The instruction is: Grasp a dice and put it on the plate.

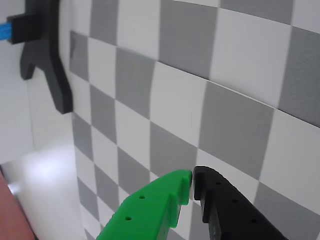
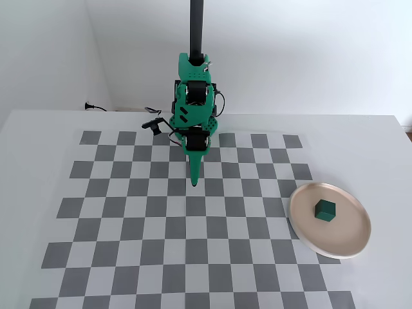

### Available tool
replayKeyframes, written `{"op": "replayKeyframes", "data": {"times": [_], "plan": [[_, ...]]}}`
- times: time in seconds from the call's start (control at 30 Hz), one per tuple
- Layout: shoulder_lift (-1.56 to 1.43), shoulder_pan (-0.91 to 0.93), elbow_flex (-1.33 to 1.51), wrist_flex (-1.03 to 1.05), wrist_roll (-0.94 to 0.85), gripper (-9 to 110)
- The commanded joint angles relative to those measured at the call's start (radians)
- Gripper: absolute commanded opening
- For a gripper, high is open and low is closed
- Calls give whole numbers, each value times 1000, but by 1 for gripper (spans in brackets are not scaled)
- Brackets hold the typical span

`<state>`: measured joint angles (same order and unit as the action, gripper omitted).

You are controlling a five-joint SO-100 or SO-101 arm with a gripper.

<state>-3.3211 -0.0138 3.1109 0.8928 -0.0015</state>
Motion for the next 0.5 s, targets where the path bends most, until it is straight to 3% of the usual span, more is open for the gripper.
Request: {"op": "replayKeyframes", "data": {"times": [0.0, 0.13, 0.2, 0.47], "plan": [[-15, 2, -17, 40, 37, -4], [-15, 8, -17, 41, 43, -3], [-15, 8, -17, 41, 43, 5], [-15, 8, -17, 41, 43, -4]]}}
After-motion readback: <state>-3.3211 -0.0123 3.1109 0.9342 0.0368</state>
